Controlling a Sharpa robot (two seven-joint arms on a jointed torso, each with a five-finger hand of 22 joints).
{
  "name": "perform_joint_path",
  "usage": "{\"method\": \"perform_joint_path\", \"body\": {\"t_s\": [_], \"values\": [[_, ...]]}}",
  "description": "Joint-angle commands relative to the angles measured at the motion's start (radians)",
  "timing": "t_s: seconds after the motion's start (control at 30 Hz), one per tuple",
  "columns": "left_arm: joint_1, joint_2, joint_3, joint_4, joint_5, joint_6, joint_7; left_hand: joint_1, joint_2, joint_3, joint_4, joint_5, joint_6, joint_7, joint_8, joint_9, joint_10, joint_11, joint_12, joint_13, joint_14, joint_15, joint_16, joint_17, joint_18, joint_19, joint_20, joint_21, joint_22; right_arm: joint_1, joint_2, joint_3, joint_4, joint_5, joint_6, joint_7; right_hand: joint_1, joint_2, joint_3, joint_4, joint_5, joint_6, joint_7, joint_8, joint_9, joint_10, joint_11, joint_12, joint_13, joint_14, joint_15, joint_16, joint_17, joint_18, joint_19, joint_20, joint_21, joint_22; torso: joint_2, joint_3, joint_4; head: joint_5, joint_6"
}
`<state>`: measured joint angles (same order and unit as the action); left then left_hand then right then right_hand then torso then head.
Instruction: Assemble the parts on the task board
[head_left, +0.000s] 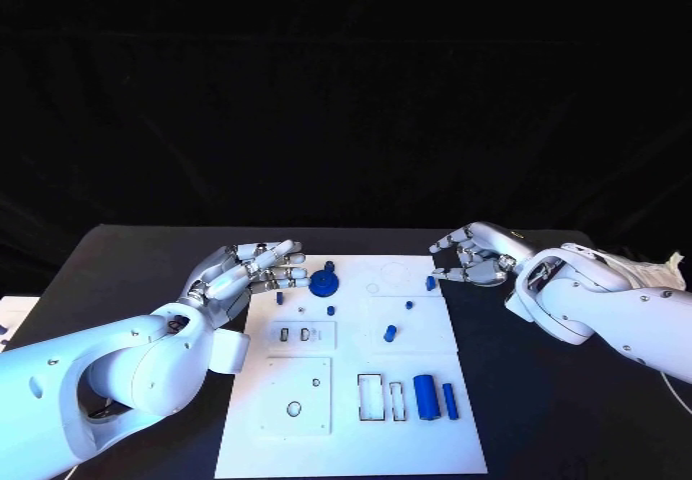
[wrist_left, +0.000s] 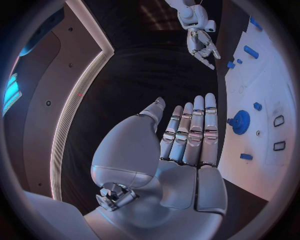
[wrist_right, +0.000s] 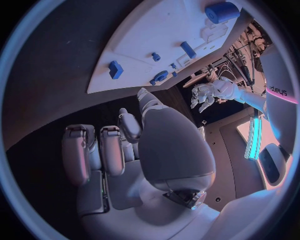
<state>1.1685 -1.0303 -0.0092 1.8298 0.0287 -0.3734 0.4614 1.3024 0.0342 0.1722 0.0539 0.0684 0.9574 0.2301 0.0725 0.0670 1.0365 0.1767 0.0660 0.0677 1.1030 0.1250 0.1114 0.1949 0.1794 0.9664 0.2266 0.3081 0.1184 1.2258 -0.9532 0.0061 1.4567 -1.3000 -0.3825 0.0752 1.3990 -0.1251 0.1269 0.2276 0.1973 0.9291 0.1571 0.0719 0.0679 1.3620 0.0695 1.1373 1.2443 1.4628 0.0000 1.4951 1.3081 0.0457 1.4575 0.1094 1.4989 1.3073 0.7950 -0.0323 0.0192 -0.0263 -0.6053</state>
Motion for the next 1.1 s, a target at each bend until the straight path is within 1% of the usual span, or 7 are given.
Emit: {"method": "perform_joint_path", "body": {"t_s": [0.03,0.1,0.23,0.5,0.73,0.93,1.1], "values": [[0.001,0.003,0.0,-0.001,0.002,0.022,0.005,-0.005,-0.004,0.004,0.0,0.002,-0.004,0.005,-0.005,-0.001,-0.005,0.003,-0.003,-0.001,0.001,0.004,-0.006,0.001,0.002,-0.003,0.006,-0.005,-0.001,-0.008,0.0,0.0,-0.012,0.017,0.03,0.029,-0.001,-0.01,-0.01,0.001,0.006,0.004,0.003,-0.006,-0.001,0.013,0.001,0.014,0.011,0.081,-0.001,0.005,0.141,-0.014,0.01,0.001,0.005,0.134,0.001,0.0013,0.0008,-0.003,-0.003],[0.001,0.004,0.0,-0.003,0.002,0.023,0.005,-0.005,-0.004,0.004,0.0,0.002,-0.004,0.005,-0.005,-0.001,-0.005,0.003,-0.003,-0.001,0.001,0.004,-0.006,0.001,0.002,-0.003,0.006,-0.005,-0.001,-0.013,0.004,0.0,-0.02,0.017,0.032,0.028,-0.001,-0.01,-0.011,0.001,0.006,0.003,0.003,-0.006,-0.001,0.014,0.001,0.017,0.013,0.081,-0.001,0.004,0.141,-0.014,0.01,0.001,0.005,0.134,0.0,0.0016,0.0016,-0.004,-0.005],[0.001,0.005,0.0,-0.007,0.002,0.023,0.005,-0.005,-0.004,0.004,0.0,0.002,-0.004,0.005,-0.005,-0.001,-0.005,0.003,-0.003,-0.001,0.001,0.004,-0.006,0.001,0.002,-0.003,0.006,-0.005,-0.001,-0.024,0.014,0.0,-0.036,0.017,0.038,0.031,0.0,-0.01,-0.014,0.0,0.007,0.002,0.004,-0.006,-0.001,0.02,0.002,0.032,0.025,0.082,-0.001,0.006,0.143,-0.014,0.01,0.001,0.006,0.135,0.0,-0.0004,0.0027,-0.005,-0.009],[0.001,0.006,0.0,-0.009,0.002,0.022,0.005,-0.005,-0.004,0.004,0.0,0.002,-0.004,0.005,-0.005,-0.001,-0.005,0.003,-0.003,-0.001,0.001,0.004,-0.006,0.001,0.002,-0.003,0.006,-0.005,-0.001,-0.046,0.039,0.0,-0.073,0.012,0.038,0.036,0.014,0.002,-0.019,-0.009,0.007,0.007,0.003,-0.004,0.0,0.03,0.001,0.057,0.045,0.083,-0.001,0.009,0.149,-0.015,0.012,0.001,0.007,0.137,0.0,-0.001,0.0015,-0.003,-0.011],[0.001,0.006,0.0,-0.011,0.002,0.022,0.005,-0.005,-0.004,0.004,0.0,0.002,-0.004,0.005,-0.005,-0.001,-0.005,0.003,-0.003,-0.001,0.001,0.004,-0.006,0.001,0.002,-0.003,0.006,-0.005,-0.001,-0.052,0.057,0.001,-0.1,0.005,0.031,0.033,0.022,0.01,-0.019,-0.015,0.008,0.012,0.002,-0.003,0.0,0.034,0.001,0.068,0.055,0.084,-0.001,0.011,0.152,-0.015,0.014,0.001,0.009,0.141,-0.001,-0.0022,0.0035,-0.001,-0.014],[0.001,0.006,0.0,-0.011,0.002,0.022,0.005,-0.004,-0.003,0.006,-0.003,0.002,-0.003,0.005,-0.005,-0.001,-0.005,0.003,-0.003,-0.001,0.002,0.003,-0.007,0.002,0.002,-0.003,0.006,-0.005,-0.002,-0.057,0.068,0.001,-0.111,-0.003,0.04,0.031,0.03,0.021,-0.02,-0.022,0.009,0.024,0.001,0.0,0.002,0.036,-0.001,0.074,0.061,0.084,-0.002,0.012,0.154,-0.016,0.015,0.001,0.009,0.142,-0.001,-0.0008,0.0015,0.003,-0.016],[0.001,0.006,0.0,-0.011,0.002,0.022,0.005,-0.004,-0.003,0.006,-0.003,0.002,-0.003,0.005,-0.005,-0.001,-0.005,0.003,-0.003,-0.001,0.002,0.003,-0.007,0.002,0.002,-0.003,0.006,-0.005,-0.002,-0.063,0.077,0.001,-0.122,-0.006,0.042,0.03,0.042,0.036,-0.015,-0.033,0.005,0.037,0.0,0.003,0.003,0.038,-0.002,0.08,0.067,0.084,-0.003,0.013,0.155,-0.016,0.016,0.0,0.01,0.143,-0.001,-0.0011,0.0012,0.004,-0.016]]}}
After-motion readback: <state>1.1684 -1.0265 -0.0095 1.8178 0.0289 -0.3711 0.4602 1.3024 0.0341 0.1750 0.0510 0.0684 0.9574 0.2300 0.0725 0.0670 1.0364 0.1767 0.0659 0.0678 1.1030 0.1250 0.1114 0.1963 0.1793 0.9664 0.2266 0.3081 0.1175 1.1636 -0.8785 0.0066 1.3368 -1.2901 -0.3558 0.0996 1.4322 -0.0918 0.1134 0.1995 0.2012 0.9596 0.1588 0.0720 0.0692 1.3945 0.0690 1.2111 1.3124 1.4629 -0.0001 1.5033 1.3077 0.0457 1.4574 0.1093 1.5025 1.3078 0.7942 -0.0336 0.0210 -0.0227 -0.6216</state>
